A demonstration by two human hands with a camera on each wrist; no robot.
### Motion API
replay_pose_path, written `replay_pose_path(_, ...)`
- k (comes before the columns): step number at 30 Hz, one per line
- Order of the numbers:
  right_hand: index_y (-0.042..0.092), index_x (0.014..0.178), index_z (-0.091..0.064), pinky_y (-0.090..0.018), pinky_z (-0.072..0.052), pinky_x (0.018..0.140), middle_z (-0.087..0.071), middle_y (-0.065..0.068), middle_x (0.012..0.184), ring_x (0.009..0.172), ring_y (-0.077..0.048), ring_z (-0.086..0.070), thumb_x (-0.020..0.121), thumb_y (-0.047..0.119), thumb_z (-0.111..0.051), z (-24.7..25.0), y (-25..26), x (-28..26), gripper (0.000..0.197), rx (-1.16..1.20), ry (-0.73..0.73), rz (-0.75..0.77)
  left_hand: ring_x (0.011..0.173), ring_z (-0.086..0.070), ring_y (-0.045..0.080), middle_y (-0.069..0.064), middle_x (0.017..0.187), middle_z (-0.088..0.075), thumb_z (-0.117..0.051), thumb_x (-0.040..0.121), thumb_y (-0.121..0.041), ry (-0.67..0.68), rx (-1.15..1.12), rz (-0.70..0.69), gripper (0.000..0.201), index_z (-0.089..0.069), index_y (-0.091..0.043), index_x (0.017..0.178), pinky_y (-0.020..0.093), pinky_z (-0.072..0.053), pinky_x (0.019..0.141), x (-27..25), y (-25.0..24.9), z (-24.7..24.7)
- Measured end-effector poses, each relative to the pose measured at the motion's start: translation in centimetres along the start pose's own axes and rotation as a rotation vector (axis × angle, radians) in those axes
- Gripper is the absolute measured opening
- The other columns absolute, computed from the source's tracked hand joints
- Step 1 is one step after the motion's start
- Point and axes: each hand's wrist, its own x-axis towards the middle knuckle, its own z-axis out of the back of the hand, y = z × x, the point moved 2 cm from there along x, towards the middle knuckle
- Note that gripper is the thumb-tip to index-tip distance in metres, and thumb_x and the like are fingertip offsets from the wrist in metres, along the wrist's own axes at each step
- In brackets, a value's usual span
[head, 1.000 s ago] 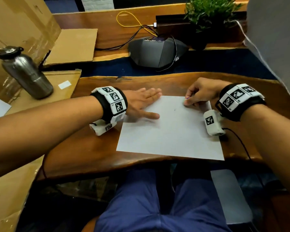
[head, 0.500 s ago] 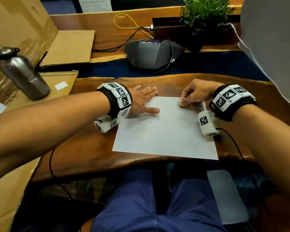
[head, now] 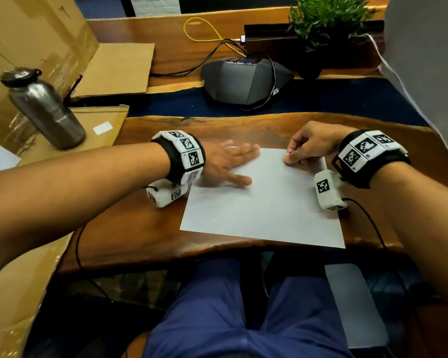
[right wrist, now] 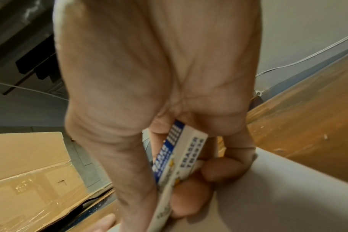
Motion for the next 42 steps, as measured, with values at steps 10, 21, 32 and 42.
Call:
replay_pose_path(10, 0.008, 0.091, -0.075, -0.028, -0.051, 0.068, -0.072, -0.010, 0.081, 0.071, -0.017, -0.062, 0.079, 0.026, -0.084, -0.1, 0.1, -0.1, 0.024, 0.001, -0.006, -0.001, 0.143, 0.022, 0.003, -0.013, 0.158, 0.029, -0.052, 0.083, -0.072, -0.079, -0.173, 0.119, 0.111, 0.018, -0.027, 0.155, 0.028, 0.021, 0.111, -3.9, 3.2, -0.9)
replay_pose_path(21, 0.014, 0.084, -0.075, -0.032, -0.054, 0.070, -0.074, -0.003, 0.084, 0.070, -0.015, -0.063, 0.078, 0.027, -0.084, -0.5, 2.5, -1.7, 0.017, -0.250, -0.141, 0.005, 0.148, 0.024, 0.016, -0.012, 0.159, 0.030, -0.064, 0.048, -0.092, 0.021, -0.220, 0.297, 0.149, 0.023, -0.030, 0.153, 0.045, 0.012, 0.121, -4.7, 5.1, -3.7)
replay_pose_path(32, 0.012, 0.090, -0.078, -0.024, -0.039, 0.070, -0.071, -0.001, 0.081, 0.075, -0.017, -0.060, 0.082, 0.025, -0.079, -6.1, 13.4, 0.3, 0.015, -0.301, -0.276, 0.460, 0.144, 0.032, 0.013, -0.006, 0.156, 0.039, -0.075, 0.048, -0.080, 0.072, -0.194, 0.297, 0.157, 0.031, -0.024, 0.149, 0.046, 0.014, 0.120, -5.4, 4.1, -3.2)
replay_pose_path(42, 0.015, 0.086, -0.081, -0.022, -0.046, 0.064, -0.076, 0.001, 0.080, 0.069, -0.011, -0.061, 0.078, 0.022, -0.081, -8.1, 13.9, -1.3, 0.010, -0.345, -0.245, 0.618, 0.142, 0.032, 0.011, -0.006, 0.156, 0.038, -0.082, 0.051, -0.071, 0.045, -0.235, 0.295, 0.158, 0.030, -0.023, 0.150, 0.042, 0.018, 0.118, -5.7, 3.7, -3.2)
